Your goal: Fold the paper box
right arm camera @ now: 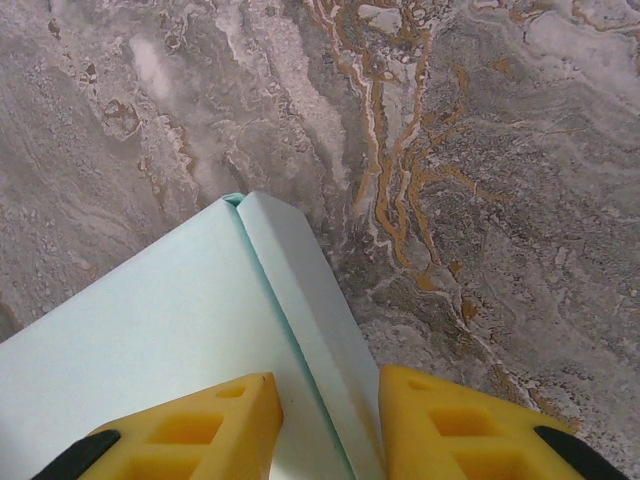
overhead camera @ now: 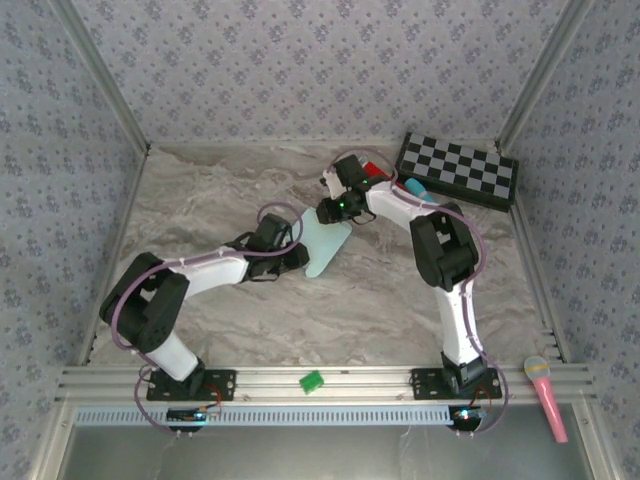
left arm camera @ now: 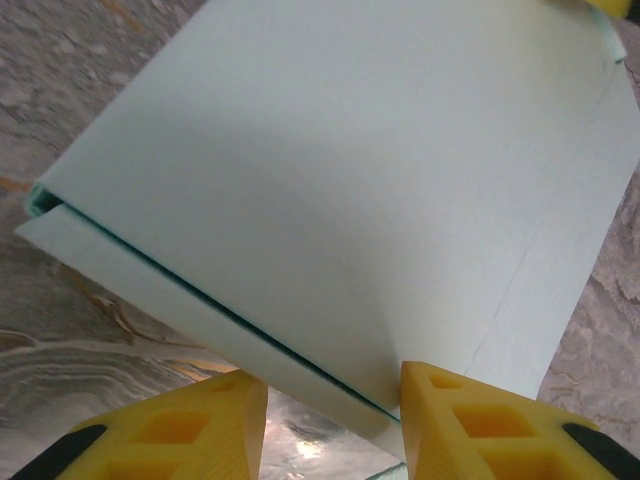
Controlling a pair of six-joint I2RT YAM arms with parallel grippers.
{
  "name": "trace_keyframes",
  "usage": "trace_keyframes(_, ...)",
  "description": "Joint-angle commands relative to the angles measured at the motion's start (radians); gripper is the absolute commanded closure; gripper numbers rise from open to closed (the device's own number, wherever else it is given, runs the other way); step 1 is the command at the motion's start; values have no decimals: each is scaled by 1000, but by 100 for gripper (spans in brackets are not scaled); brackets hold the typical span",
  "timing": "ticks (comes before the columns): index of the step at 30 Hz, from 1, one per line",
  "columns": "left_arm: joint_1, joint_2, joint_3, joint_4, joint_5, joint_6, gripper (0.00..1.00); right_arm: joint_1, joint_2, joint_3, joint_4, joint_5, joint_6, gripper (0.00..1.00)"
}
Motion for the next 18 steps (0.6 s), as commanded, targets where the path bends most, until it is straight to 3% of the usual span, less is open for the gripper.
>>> trace_keyframes(1,-34,-7,-17,-1,25,-18,59,37,42,2,-151,-27,-27,65)
trace_keyframes(8,-34,-126,47,-125,-43,84,42,-18,-85,9,-102,-60,64,57)
trace_keyframes(13,-8,-197,118,-252,-141,215,36,-66,-212,-54,-43,-38,124,52)
trace_keyframes(18,113,-187,187,-274,-53,403,32,-118,-361,-236,58,-42,206,51)
